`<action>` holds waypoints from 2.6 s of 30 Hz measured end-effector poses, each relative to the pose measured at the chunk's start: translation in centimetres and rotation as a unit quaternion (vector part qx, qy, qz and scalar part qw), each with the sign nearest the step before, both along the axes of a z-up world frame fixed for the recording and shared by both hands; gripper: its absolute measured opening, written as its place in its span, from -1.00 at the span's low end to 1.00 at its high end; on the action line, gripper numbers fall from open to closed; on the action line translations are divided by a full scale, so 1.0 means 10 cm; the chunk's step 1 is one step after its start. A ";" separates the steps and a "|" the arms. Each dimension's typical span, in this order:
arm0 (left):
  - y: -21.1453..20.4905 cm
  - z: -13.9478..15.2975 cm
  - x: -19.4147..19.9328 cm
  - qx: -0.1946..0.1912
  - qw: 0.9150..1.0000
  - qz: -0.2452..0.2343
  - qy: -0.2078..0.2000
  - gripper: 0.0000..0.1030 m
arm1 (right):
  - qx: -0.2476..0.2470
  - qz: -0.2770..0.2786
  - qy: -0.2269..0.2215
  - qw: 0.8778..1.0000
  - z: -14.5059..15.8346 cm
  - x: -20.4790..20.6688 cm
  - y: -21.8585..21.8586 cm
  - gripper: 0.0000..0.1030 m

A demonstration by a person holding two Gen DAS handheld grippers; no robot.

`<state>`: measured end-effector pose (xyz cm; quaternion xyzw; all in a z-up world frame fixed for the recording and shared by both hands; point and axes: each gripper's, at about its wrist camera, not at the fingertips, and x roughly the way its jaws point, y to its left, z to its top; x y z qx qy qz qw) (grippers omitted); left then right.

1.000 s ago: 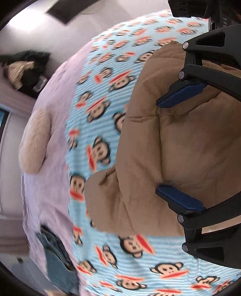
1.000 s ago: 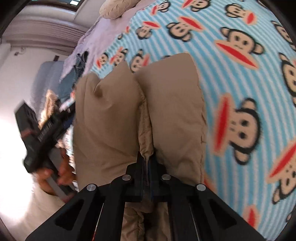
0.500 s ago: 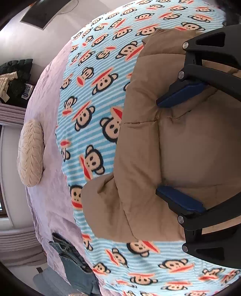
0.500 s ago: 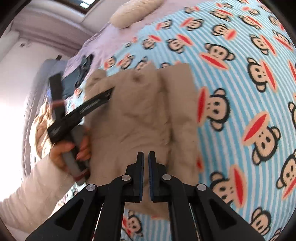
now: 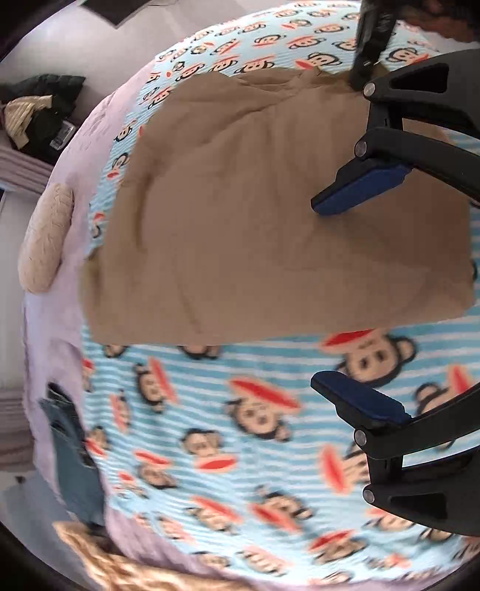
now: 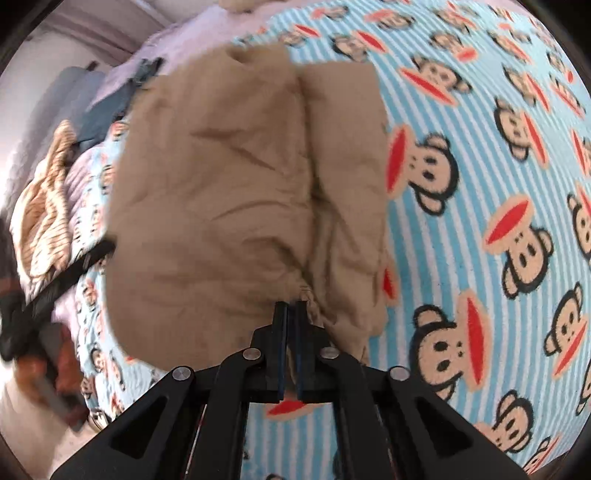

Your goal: Fold large clothes

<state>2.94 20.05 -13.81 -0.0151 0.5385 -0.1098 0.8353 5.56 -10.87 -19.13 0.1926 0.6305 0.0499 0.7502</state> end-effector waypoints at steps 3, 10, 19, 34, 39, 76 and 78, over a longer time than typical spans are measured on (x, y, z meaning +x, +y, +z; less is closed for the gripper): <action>0.02 -0.04 -0.07 -0.006 1.000 0.013 0.013 0.71 | -0.010 0.007 0.013 1.000 -0.07 0.06 0.03 -0.98; 0.00 0.06 -0.16 0.006 0.999 0.017 0.030 0.71 | -0.028 0.012 0.008 1.000 0.25 -0.07 0.03 -0.88; 0.01 0.23 -0.34 0.001 0.999 0.019 0.035 0.71 | -0.043 -0.011 0.000 0.999 0.55 -0.32 -0.03 -0.88; -0.05 0.50 -0.65 0.008 0.999 0.029 0.027 0.71 | -0.051 0.004 -0.005 0.999 0.83 -0.49 0.16 -0.88; 0.00 0.61 -0.80 0.012 0.999 0.045 0.016 0.71 | -0.039 0.018 -0.023 0.999 0.92 -0.48 0.21 -0.88; -0.11 1.81 -1.41 0.049 0.990 0.087 -0.103 1.00 | -0.132 0.012 -0.190 0.973 2.14 -0.84 0.38 1.00; -0.09 1.84 -1.42 0.049 0.989 0.091 -0.106 1.00 | -0.132 0.012 -0.190 0.973 2.15 -0.84 0.38 1.00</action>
